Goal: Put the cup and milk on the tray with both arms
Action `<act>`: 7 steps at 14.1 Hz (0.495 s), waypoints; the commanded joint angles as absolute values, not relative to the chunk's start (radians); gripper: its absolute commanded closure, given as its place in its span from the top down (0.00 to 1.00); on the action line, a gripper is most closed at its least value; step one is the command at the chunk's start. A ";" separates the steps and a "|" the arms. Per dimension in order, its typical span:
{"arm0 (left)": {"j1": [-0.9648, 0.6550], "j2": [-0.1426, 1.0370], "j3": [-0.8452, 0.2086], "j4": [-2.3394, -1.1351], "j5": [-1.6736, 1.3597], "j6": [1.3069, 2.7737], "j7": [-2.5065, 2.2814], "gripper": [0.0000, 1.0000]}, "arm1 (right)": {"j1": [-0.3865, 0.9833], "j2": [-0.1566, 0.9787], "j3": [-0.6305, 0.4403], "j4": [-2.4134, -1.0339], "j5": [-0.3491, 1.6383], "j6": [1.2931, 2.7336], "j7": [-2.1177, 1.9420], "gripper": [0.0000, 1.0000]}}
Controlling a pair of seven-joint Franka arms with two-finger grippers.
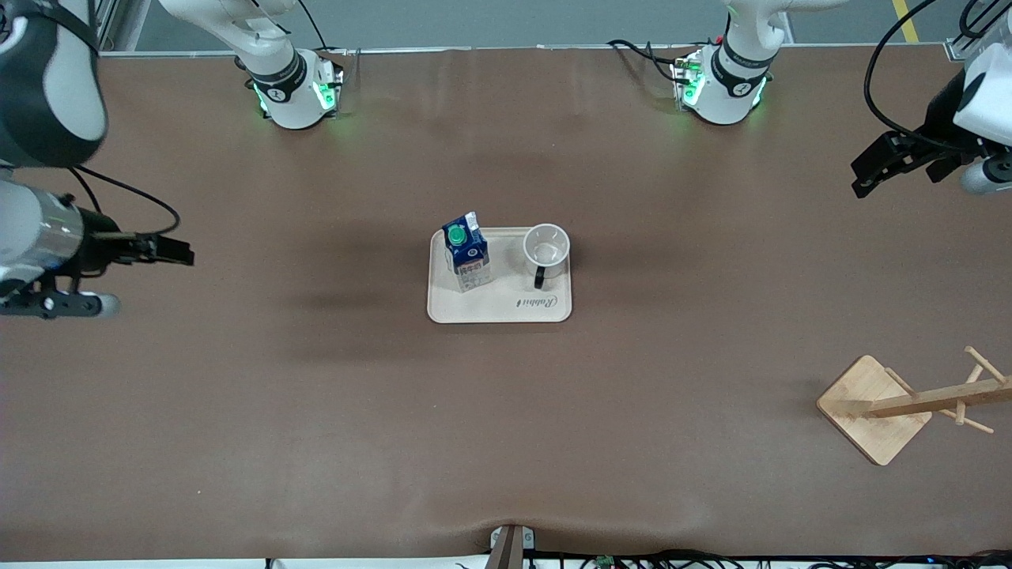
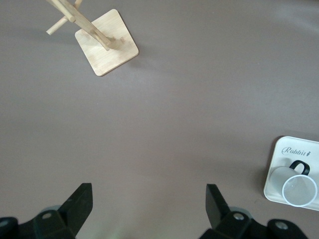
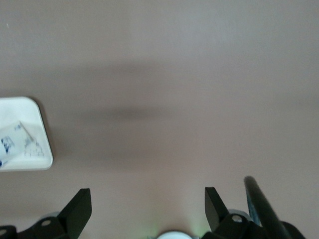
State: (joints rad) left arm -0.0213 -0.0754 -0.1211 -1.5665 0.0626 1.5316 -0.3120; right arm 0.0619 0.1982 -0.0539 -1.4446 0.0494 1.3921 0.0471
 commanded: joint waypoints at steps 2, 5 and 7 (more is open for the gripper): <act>-0.008 -0.104 -0.138 -1.598 0.046 1.551 -0.305 1.00 | 0.054 -0.066 -0.028 -1.710 0.046 1.489 0.051 1.00; -0.003 -0.083 -0.127 -1.571 0.020 1.552 -0.288 1.00 | -0.009 0.013 -0.034 -1.568 0.046 1.485 0.041 1.00; 0.027 -0.086 -0.118 -1.566 0.018 1.545 -0.229 1.00 | -0.026 0.060 -0.034 -1.491 0.044 1.483 0.043 1.00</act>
State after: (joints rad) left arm -0.0067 -0.0799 -0.1239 -1.5733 0.0393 1.5431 -0.2925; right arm 0.0043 -0.0097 -0.0437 -1.5874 0.0455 1.4951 0.0473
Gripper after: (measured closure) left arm 0.000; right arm 0.000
